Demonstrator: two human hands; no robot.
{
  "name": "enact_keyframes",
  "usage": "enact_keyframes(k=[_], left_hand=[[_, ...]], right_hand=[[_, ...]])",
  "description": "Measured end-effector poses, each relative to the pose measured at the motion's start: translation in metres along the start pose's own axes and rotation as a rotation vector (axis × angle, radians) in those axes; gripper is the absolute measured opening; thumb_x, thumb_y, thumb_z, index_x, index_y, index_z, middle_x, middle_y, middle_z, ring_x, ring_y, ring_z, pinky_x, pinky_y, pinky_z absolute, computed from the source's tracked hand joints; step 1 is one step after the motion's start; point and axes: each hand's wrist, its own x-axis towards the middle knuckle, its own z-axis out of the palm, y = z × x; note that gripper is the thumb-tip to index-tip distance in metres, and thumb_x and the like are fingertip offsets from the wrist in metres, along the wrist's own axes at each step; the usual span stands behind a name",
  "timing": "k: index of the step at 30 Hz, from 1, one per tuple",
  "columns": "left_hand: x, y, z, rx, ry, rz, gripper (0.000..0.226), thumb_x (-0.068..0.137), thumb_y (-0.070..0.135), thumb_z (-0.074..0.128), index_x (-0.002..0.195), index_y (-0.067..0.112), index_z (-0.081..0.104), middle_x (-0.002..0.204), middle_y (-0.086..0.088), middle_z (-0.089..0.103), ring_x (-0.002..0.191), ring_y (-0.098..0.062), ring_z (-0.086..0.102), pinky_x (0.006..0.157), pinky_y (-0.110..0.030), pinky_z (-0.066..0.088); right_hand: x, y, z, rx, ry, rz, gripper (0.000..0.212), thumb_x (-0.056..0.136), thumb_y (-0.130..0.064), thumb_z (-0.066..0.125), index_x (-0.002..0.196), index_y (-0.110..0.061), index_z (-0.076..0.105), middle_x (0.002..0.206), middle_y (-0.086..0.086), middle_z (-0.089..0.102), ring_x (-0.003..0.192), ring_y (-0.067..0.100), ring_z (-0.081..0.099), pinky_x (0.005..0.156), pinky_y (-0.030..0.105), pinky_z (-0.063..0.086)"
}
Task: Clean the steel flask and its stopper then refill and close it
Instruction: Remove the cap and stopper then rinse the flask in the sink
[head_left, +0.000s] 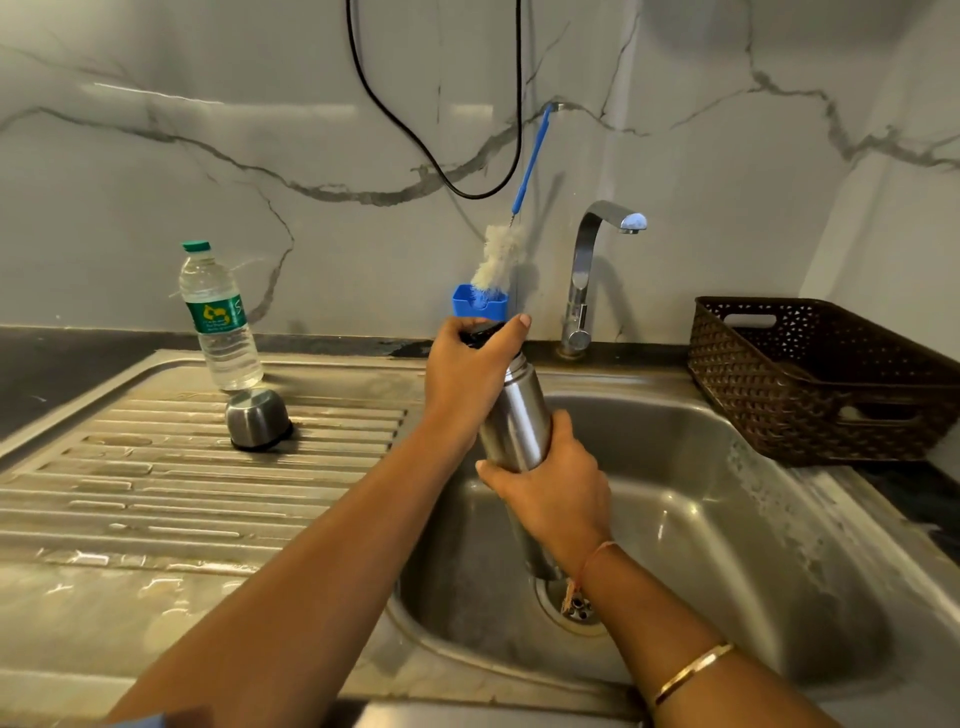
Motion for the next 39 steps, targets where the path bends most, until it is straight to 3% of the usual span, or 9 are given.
enact_keyframes(k=[7, 12, 17, 19, 23, 27, 30, 35, 39], left_hand=[[0.022, 0.008, -0.031, -0.203, -0.665, -0.091, 0.074, 0.073, 0.012, 0.072, 0.140, 0.020, 0.041, 0.130, -0.008, 0.053, 0.107, -0.018, 0.059, 0.085, -0.032, 0.050], [0.015, 0.010, -0.026, -0.210, -0.462, -0.139, 0.072, 0.074, 0.007, 0.072, 0.138, 0.017, 0.042, 0.127, -0.010, 0.055, 0.106, -0.020, 0.060, 0.090, -0.035, 0.052], [0.011, 0.001, -0.015, 0.119, -0.133, -0.037, 0.084, 0.057, 0.046, 0.087, 0.123, 0.030, 0.037, 0.127, -0.005, 0.049, 0.111, -0.022, 0.056, 0.093, -0.039, 0.051], [0.011, 0.002, -0.016, 0.129, -0.250, -0.026, 0.084, 0.062, 0.048, 0.081, 0.127, 0.031, 0.032, 0.130, -0.005, 0.045, 0.113, -0.021, 0.054, 0.097, -0.039, 0.048], [0.009, 0.012, -0.023, -0.069, -0.611, -0.077, 0.062, 0.091, 0.005, 0.056, 0.145, 0.021, 0.031, 0.129, -0.005, 0.051, 0.109, -0.014, 0.055, 0.101, -0.032, 0.043], [0.013, 0.012, -0.027, 0.035, -0.382, -0.002, 0.074, 0.076, 0.017, 0.077, 0.137, 0.026, 0.037, 0.119, -0.004, 0.054, 0.108, -0.019, 0.057, 0.094, -0.033, 0.048], [0.015, 0.008, -0.025, 0.100, -0.444, -0.067, 0.096, 0.067, 0.025, 0.084, 0.142, 0.031, 0.024, 0.129, -0.006, 0.043, 0.112, -0.021, 0.053, 0.099, -0.037, 0.046], [0.021, 0.010, -0.034, -0.240, -0.652, -0.155, 0.062, 0.088, -0.002, 0.055, 0.144, 0.016, 0.036, 0.127, -0.008, 0.056, 0.107, -0.016, 0.058, 0.092, -0.028, 0.047], [0.019, 0.006, -0.030, -0.036, -0.459, -0.079, 0.060, 0.065, 0.023, 0.080, 0.118, 0.022, 0.052, 0.117, -0.008, 0.059, 0.101, -0.019, 0.061, 0.083, -0.029, 0.052]], right_hand=[[0.005, 0.008, -0.007, 0.350, -0.097, 0.011, 0.063, 0.056, -0.038, 0.087, 0.106, -0.033, 0.050, 0.097, -0.010, 0.064, 0.085, 0.009, 0.064, 0.082, 0.038, 0.056], [0.002, 0.006, 0.000, 0.216, -0.029, 0.026, 0.061, 0.058, -0.047, 0.083, 0.104, -0.033, 0.047, 0.094, -0.008, 0.065, 0.081, 0.012, 0.064, 0.079, 0.038, 0.056], [0.002, 0.004, -0.003, 0.022, 0.021, -0.013, 0.063, 0.060, -0.050, 0.079, 0.109, -0.032, 0.044, 0.099, -0.009, 0.062, 0.085, 0.014, 0.062, 0.076, 0.032, 0.053], [0.003, 0.005, -0.005, 0.055, 0.013, -0.007, 0.062, 0.060, -0.049, 0.080, 0.108, -0.033, 0.043, 0.099, -0.009, 0.062, 0.084, 0.013, 0.062, 0.077, 0.032, 0.054], [0.003, 0.008, -0.003, 0.165, 0.018, 0.068, 0.059, 0.058, -0.048, 0.080, 0.104, -0.032, 0.047, 0.093, -0.007, 0.065, 0.079, 0.012, 0.064, 0.077, 0.037, 0.056], [0.005, 0.008, -0.003, 0.123, 0.021, 0.051, 0.060, 0.058, -0.049, 0.080, 0.103, -0.034, 0.043, 0.096, -0.007, 0.064, 0.081, 0.014, 0.063, 0.077, 0.037, 0.055], [0.005, 0.008, -0.001, 0.080, -0.012, 0.036, 0.062, 0.059, -0.050, 0.080, 0.107, -0.033, 0.044, 0.096, -0.007, 0.063, 0.082, 0.013, 0.063, 0.078, 0.036, 0.055], [0.003, 0.008, -0.001, 0.146, 0.001, 0.050, 0.063, 0.059, -0.048, 0.081, 0.108, -0.032, 0.046, 0.096, -0.006, 0.064, 0.080, 0.012, 0.063, 0.076, 0.033, 0.055], [0.003, 0.006, -0.002, 0.081, -0.010, 0.023, 0.062, 0.059, -0.049, 0.080, 0.107, -0.032, 0.044, 0.097, -0.006, 0.064, 0.083, 0.015, 0.063, 0.078, 0.036, 0.055]])
